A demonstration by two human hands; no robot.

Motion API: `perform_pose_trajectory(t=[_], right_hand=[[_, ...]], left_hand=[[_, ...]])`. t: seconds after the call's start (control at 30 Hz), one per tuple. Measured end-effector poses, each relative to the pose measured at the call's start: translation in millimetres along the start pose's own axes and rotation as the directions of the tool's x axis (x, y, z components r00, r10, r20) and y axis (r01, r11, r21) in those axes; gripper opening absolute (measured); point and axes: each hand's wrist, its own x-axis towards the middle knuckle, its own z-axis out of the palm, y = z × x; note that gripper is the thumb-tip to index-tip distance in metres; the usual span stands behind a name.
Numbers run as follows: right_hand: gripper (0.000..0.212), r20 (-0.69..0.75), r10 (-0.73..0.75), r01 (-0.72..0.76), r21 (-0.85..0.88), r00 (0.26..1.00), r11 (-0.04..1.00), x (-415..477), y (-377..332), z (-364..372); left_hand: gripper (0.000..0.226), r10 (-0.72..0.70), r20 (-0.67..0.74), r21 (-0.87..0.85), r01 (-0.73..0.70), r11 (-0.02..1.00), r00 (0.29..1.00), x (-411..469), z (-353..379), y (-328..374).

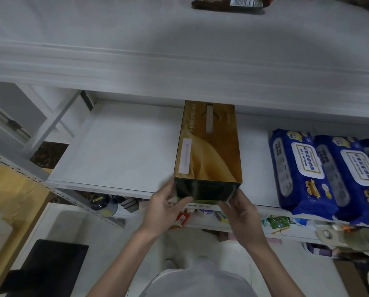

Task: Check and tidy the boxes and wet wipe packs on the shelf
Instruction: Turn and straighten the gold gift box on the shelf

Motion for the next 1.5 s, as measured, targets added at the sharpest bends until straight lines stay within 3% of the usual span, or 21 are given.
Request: perform_pose_trajectory(t=[0.13, 0.33, 0.4, 0.5, 0.57, 0.63, 0.73, 0.83, 0.93, 1.0, 1.07, 1.17, 1.27, 1.37, 1.5], right_hand=[[0.078, -0.089, 0.057, -0.054, 0.038, 0.994, 0.998, -5, 5, 12], [0.061, -0.133, 0.075, -0.047, 0.205, 0.988, 0.978, -2, -2, 19], [0.064, -0.126, 0.082, -0.058, 0.182, 0.989, 0.982, -3, -7, 18], [0.050, -0.059, 0.080, -0.067, 0.196, 0.995, 0.978, -3, -12, 7], [0.046, -0.006, 0.094, -0.090, 0.230, 0.996, 0.969, 1, -15, -8], [0.040, 0.038, 0.112, -0.118, 0.247, 0.993, 0.962, 10, -16, -24], [0.031, 0.042, 0.217, -0.219, 0.311, 0.975, 0.925, 40, -9, -47], [0.042, 0.018, 0.221, -0.208, 0.415, 0.975, 0.886, 70, -1, -68], [0.068, -0.027, 0.213, -0.178, 0.453, 0.977, 0.874, 82, -4, -67], [0.065, -0.146, 0.237, -0.161, 0.403, 0.960, 0.901, 76, -13, -53], [0.046, -0.333, 0.237, -0.115, 0.347, 0.913, 0.931, 65, -14, -38], [0.037, -0.544, 0.165, 0.021, 0.319, 0.823, 0.947, 33, -18, -11], [0.058, -0.518, 0.084, 0.077, 0.281, 0.851, 0.957, 9, -17, 12], [0.090, -0.469, 0.033, 0.056, 0.175, 0.883, 0.983, 6, -21, 30], [0.070, -0.474, -0.075, 0.112, 0.051, 0.877, 0.992, 14, -23, 37]], left_hand=[[0.087, 0.005, 0.069, 0.107, -0.012, 0.994, 0.998, 4, -7, 1], [0.068, -0.056, 0.091, 0.056, 0.051, 0.997, 0.994, 8, -5, -4], [0.051, -0.077, 0.060, 0.051, 0.074, 0.996, 0.995, 6, 1, -8], [0.042, -0.063, -0.023, -0.020, 0.062, 0.998, 0.998, 1, 16, -6], [0.052, -0.076, -0.069, -0.041, 0.073, 0.996, 0.995, -2, 32, -5], [0.076, -0.103, -0.152, 0.054, 0.113, 0.992, 0.983, -7, 57, -7], [0.076, -0.094, -0.277, 0.218, 0.158, 0.963, 0.956, -15, 95, -1], [0.069, -0.085, -0.246, 0.207, 0.138, 0.969, 0.965, -17, 121, 14], [0.072, -0.081, -0.172, 0.188, 0.114, 0.976, 0.982, -11, 122, 22], [0.058, -0.006, -0.168, 0.111, 0.025, 0.994, 0.986, -6, 110, 18], [0.034, 0.022, -0.234, 0.007, -0.021, 1.000, 0.972, 1, 87, 4], [0.032, -0.037, -0.350, -0.105, 0.000, 0.994, 0.936, 27, 34, -19], [0.047, -0.016, -0.401, -0.081, -0.018, 0.997, 0.916, 76, -21, -26], [0.069, -0.026, -0.362, -0.015, 0.022, 1.000, 0.932, 125, -61, -27], [0.086, -0.073, -0.239, -0.005, 0.074, 0.997, 0.968, 172, -88, -18]])
